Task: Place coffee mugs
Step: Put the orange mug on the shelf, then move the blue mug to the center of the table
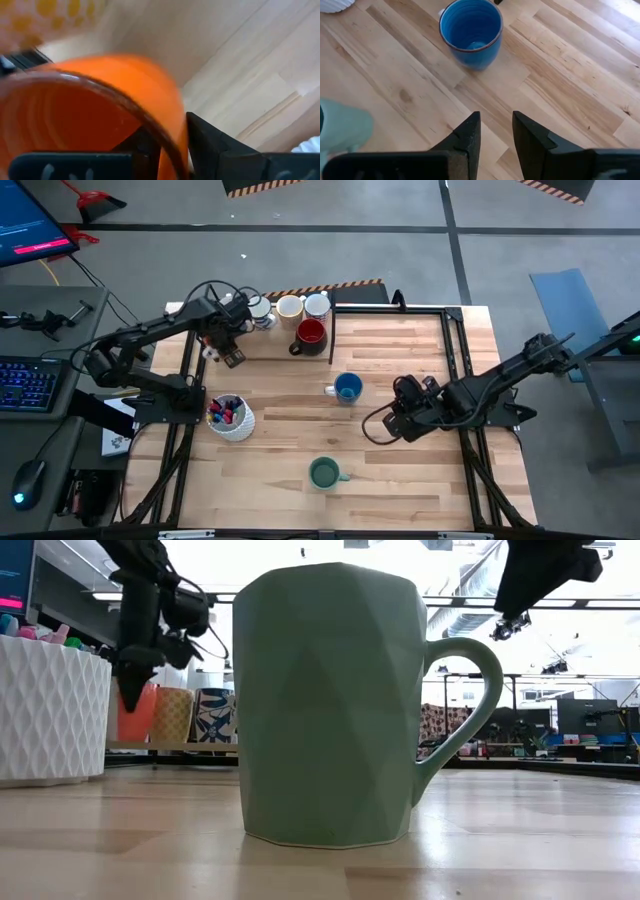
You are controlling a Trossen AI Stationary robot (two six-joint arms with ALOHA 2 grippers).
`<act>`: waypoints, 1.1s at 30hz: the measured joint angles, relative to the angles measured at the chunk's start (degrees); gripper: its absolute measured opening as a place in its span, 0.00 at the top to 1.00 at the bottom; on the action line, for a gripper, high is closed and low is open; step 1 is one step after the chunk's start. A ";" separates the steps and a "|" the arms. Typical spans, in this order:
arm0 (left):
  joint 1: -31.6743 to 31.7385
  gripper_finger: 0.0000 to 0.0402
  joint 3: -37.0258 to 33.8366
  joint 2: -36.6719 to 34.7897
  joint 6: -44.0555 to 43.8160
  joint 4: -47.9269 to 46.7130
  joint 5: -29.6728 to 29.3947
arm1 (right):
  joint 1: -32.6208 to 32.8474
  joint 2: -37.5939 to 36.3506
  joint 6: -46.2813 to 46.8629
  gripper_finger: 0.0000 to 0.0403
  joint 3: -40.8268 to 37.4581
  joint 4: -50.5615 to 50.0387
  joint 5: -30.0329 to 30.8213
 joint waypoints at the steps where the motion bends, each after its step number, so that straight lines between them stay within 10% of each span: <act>1: 0.00 0.81 -0.24 0.00 -0.53 -0.03 -0.17 | 0.07 0.00 0.10 0.77 0.00 0.00 0.01; 33: -0.62 0.81 10.60 -9.92 -4.25 -5.24 5.13 | 0.17 0.00 -0.34 0.77 0.00 -0.02 1.28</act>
